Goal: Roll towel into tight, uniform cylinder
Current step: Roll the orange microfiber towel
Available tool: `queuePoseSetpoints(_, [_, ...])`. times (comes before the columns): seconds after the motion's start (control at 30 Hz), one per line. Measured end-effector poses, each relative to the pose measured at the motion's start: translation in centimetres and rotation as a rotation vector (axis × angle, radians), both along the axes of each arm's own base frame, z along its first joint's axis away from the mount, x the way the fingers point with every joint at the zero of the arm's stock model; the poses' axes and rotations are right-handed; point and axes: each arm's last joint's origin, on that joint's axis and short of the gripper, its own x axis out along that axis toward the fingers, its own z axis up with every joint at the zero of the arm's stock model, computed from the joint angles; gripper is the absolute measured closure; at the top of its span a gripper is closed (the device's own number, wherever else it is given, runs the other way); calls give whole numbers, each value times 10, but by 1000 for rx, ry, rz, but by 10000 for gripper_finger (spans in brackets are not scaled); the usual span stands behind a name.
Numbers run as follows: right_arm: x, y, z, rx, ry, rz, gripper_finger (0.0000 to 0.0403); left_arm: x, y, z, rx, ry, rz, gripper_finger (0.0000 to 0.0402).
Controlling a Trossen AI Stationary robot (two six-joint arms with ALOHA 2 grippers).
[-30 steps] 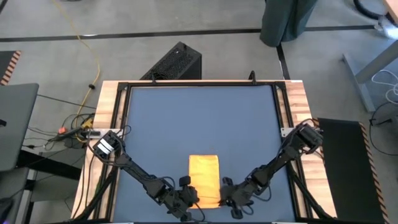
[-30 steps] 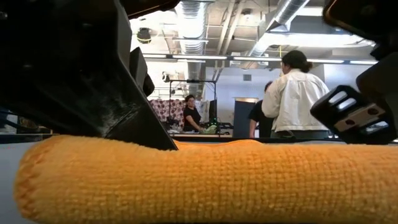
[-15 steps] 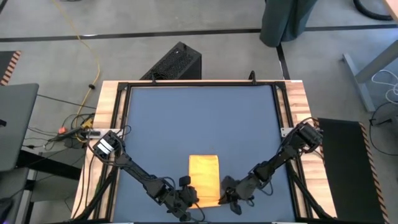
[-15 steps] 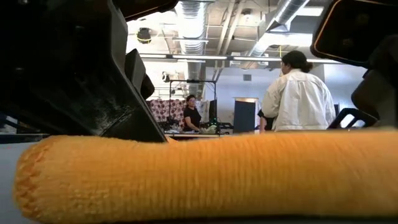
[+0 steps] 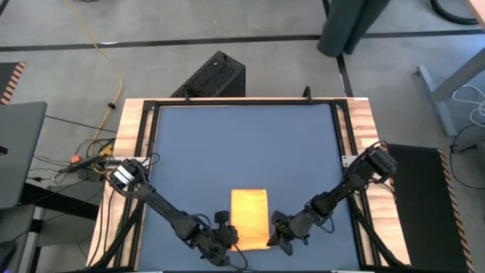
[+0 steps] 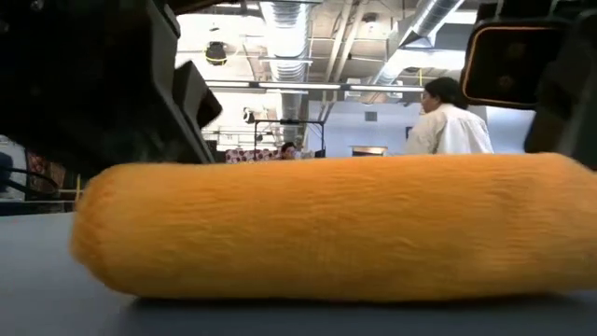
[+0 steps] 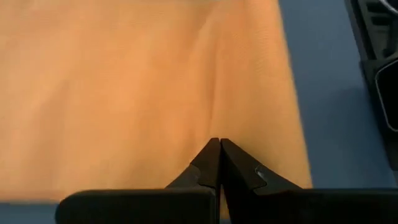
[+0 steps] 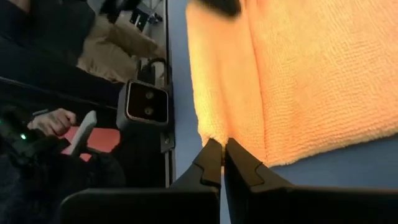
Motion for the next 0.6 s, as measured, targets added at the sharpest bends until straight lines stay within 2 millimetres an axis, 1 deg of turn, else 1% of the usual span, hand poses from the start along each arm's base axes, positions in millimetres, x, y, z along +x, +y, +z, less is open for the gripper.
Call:
queuePoseSetpoints(0.1, [-1, -1, -2, 3, 33, -1, 380, -2, 3, 11, 23, -21, 17, 402])
queuePoseSetpoints(0.27, [0, -3, -3, 4, 42, -6, 380, -2, 4, 30, 59, -108, 31, 402])
queuePoseSetpoints(0.4, [0, -4, -4, 9, 65, -13, 380, 5, -2, 43, 37, -230, -37, 401])
queuePoseSetpoints(0.5, [1, -6, -5, 12, 76, -25, 380, 10, -7, 44, -15, -274, -120, 402])
queuePoseSetpoints(0.6, [2, -8, -5, 18, 86, -37, 380, 12, -7, 32, 6, -244, -130, 402])
